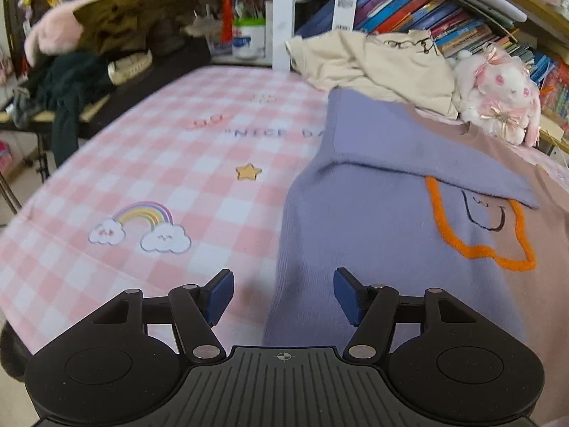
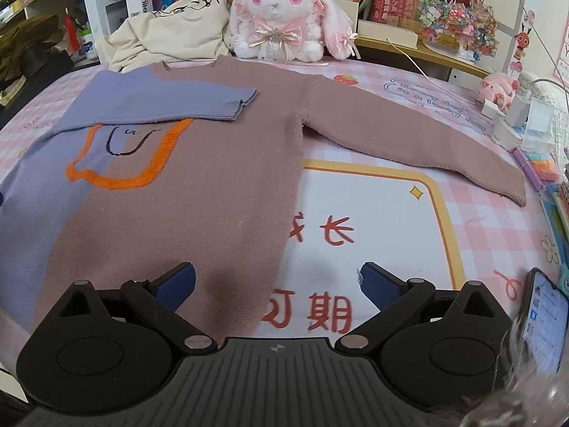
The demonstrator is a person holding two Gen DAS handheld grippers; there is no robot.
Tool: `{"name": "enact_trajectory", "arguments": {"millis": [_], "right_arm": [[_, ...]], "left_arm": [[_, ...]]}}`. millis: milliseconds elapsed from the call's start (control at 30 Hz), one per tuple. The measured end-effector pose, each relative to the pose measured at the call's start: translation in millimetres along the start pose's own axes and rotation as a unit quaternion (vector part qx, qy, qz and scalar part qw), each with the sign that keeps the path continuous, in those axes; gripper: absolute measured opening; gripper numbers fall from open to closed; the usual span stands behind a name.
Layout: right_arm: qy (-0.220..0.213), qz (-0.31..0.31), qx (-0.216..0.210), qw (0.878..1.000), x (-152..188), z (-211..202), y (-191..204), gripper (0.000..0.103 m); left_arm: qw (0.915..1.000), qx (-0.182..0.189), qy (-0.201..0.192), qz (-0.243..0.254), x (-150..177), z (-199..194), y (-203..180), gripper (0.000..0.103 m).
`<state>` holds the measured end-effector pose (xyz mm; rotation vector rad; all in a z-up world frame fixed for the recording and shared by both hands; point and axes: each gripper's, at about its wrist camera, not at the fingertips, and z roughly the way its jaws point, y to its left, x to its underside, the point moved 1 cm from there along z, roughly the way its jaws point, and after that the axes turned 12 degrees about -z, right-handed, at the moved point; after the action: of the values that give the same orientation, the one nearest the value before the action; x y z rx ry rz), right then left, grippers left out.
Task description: Fold clothes
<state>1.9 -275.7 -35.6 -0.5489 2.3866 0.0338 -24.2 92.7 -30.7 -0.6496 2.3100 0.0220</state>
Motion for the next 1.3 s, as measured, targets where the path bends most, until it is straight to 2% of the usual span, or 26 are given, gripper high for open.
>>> {"name": "enact_trajectory", "arguments": {"millis": [67,133,200,233,267,300,400,500,600,900,1300], "right_arm": [[0.000,0.000,0.006,1.000,-0.4,-2.0,3.4,0.093],[0.003,0.004,0.013,1.000,-0.1,-4.1,4.9,0.080],[0.012,0.018,0.018,1.000,1.7,-4.7,4.3,0.072],[0.017,0.027,0.016,0.999,3.1,-3.9,4.0,0.064],[0.022,0.036,0.014,0.999,4.5,-2.9,3.8,0.060],[0.024,0.045,0.010,0.999,5.1,-2.9,3.6,0.055],[0.021,0.067,-0.003,0.997,3.5,-3.3,5.6,0.038],[0.018,0.076,-0.009,0.997,0.1,-3.1,11.1,0.023],[0.019,0.081,-0.005,0.997,-2.4,-2.8,15.0,0.020],[0.016,0.088,0.009,0.996,-5.6,0.8,21.7,0.020],[0.016,0.053,-0.005,0.998,-17.3,7.7,40.8,0.019]], "left_arm": [[1.0000,0.006,0.003,0.005,-1.7,3.1,3.2,0.059],[0.9999,0.011,0.007,0.004,-3.5,5.4,6.9,0.054],[0.9994,0.021,0.014,-0.022,-6.0,8.2,13.7,0.045],[0.9987,0.028,0.018,-0.039,-7.0,9.4,17.6,0.043],[0.9979,0.037,0.019,-0.050,-8.0,10.0,21.2,0.038],[0.9976,0.043,0.021,-0.051,-8.9,11.0,22.7,0.027],[0.9962,0.063,0.031,-0.052,-11.3,14.2,26.9,0.005],[0.9948,0.076,0.040,-0.054,-12.9,14.8,30.0,0.004],[0.9943,0.082,0.043,-0.052,-14.3,15.6,31.8,0.004],[0.9947,0.087,0.048,-0.027,-19.8,16.2,34.2,0.004],[0.9946,0.081,0.043,-0.049,-27.8,20.2,54.5,0.004]]}}
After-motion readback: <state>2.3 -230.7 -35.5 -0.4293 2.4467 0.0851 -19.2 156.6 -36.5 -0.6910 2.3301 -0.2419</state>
